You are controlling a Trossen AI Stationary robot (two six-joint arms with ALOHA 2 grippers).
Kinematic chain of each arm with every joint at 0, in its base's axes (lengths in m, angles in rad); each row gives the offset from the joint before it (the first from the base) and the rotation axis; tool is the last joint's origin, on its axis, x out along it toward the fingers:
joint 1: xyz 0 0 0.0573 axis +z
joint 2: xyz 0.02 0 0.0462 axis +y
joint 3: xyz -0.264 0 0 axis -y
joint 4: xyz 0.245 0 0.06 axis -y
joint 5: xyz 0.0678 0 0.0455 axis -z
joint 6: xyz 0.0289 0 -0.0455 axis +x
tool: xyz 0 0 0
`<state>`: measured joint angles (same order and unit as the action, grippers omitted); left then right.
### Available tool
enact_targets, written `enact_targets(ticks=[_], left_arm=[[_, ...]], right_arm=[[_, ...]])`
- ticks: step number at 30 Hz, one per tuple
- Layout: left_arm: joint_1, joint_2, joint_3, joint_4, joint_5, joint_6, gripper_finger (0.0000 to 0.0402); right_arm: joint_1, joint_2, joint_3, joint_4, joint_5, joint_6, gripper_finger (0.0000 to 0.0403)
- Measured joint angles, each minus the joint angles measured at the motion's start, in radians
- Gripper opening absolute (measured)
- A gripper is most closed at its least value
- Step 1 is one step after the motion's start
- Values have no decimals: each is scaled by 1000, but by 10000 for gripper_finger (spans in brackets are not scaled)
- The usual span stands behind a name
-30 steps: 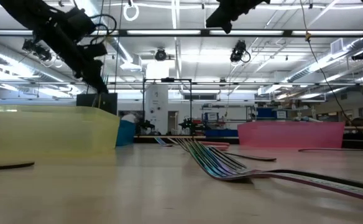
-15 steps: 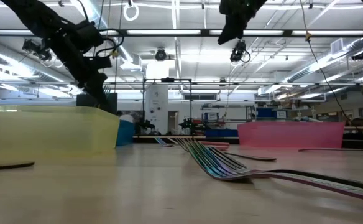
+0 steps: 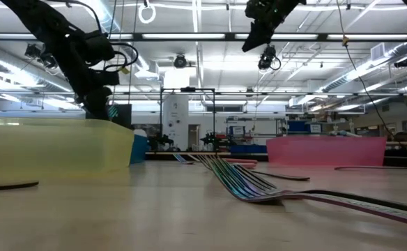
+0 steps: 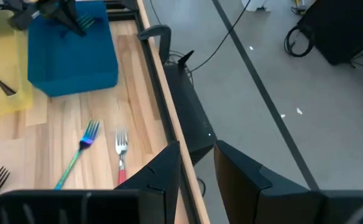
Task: Sort silverware by color (type)
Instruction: Put the blue fork into the blue bin
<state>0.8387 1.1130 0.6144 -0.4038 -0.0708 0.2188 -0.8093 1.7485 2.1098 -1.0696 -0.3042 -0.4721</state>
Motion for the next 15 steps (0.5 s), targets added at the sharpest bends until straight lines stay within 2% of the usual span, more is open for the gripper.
enact_targets(ticks=[7,15], left_arm=[[0,0,0,75,1,26,12],[-2,0,0,51,0,80,70]], right_arm=[[1,0,0,7,-1,-2,107],[2,0,0,7,-1,0,107]])
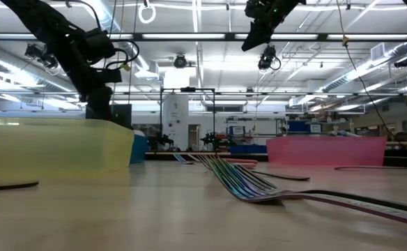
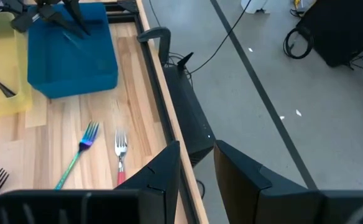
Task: Sort silverware by color (type)
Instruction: Put the blue fork into the blue bin, then put the red fork into the red bin
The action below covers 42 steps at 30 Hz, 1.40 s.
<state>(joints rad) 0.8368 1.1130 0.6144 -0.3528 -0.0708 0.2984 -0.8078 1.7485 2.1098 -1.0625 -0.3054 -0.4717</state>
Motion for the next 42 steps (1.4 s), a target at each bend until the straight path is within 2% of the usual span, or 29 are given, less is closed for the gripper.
enact_targets(ticks=[5,10,15,29,42], left_arm=[[-12,0,0,6,0,27,94],[-12,0,0,51,-7,7,98],[-13,0,1,114,-6,-49,98],[-180,-1,1,321,-6,-78,98],[-247,-1,1,331,-7,-78,98]], right_arm=[[-3,0,0,2,0,0,107],[-4,5,0,25,-8,0,107],[9,54,-29,34,-96,4,107],[91,321,-83,37,-55,-3,107],[111,525,-84,0,-28,-3,107]])
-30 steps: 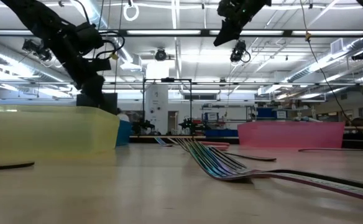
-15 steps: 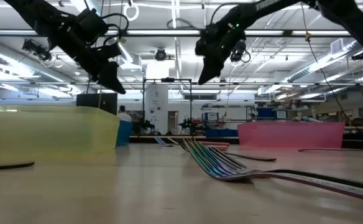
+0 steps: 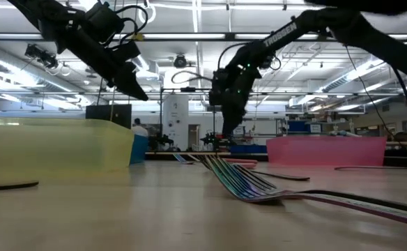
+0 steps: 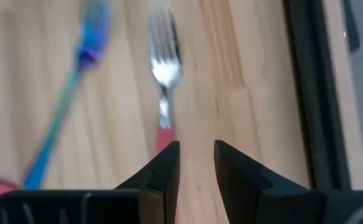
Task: Sort silverware by color (type)
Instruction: Put the red fork into the red bin
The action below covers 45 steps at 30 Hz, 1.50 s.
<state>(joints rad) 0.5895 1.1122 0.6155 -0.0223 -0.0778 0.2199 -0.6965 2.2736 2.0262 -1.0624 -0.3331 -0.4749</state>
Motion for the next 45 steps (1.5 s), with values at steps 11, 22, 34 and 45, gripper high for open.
enact_targets(ticks=[11,22,34,45], left_arm=[[0,0,0,-4,0,0,98],[0,0,0,-5,0,0,98],[0,0,0,-15,0,-1,98],[0,0,1,-35,0,-27,98]], right_arm=[[45,98,0,-38,120,-18,107],[113,95,0,-30,160,-56,107],[147,97,-12,33,239,-15,107],[148,96,-49,75,272,53,103]])
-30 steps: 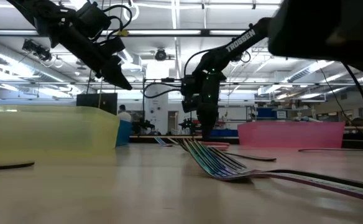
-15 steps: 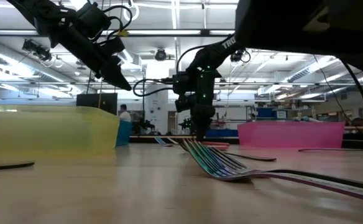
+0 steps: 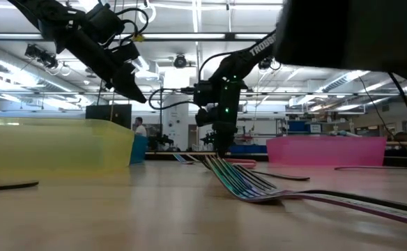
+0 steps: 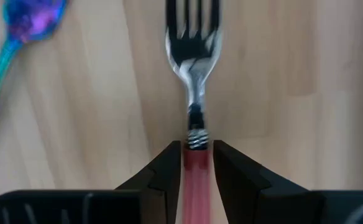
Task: Sort silverware by color (type)
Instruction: Put the red fork into the red bin
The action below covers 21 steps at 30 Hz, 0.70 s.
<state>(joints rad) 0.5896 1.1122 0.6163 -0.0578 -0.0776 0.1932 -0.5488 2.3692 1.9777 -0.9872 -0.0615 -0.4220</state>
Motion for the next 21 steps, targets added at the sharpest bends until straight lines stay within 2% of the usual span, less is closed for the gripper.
enact_targets(ticks=[6,11,17,21], left_arm=[[0,0,0,1,0,0,98],[0,0,0,1,0,0,98],[0,0,0,1,0,0,98],[0,0,0,1,0,0,98]], right_arm=[[0,-3,-13,-9,18,7,89],[0,-3,-13,-20,22,16,49],[0,-22,-16,-58,47,36,49],[-4,-84,-17,-92,51,53,49]])
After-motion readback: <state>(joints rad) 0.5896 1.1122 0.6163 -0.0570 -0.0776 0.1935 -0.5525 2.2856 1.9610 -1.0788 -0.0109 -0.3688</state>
